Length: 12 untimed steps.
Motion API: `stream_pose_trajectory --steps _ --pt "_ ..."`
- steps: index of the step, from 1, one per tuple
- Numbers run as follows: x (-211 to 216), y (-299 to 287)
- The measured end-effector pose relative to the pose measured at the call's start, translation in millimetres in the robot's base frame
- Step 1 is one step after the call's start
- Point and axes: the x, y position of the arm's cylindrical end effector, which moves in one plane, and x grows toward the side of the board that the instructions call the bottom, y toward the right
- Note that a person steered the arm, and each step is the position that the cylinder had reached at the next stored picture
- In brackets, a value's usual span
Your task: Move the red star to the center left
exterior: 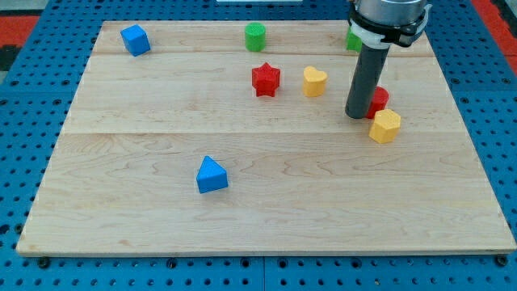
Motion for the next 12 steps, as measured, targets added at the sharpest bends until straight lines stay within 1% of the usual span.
stream_pose_trajectory --steps 2,3,5,6,7,8,9,10,11,12 --pt "0.6 18.2" --pt "1.2 -0.3" --pt "-0.4 -5.6" --pt "-12.0 -11.7" --pt "-45.8 -21.4" --pt "-61.7 -69.3" --pt "-83.7 -103.7" --pt "-75.9 -145.2" --pt "-21.1 -187.9" --pt "7.0 -235.3"
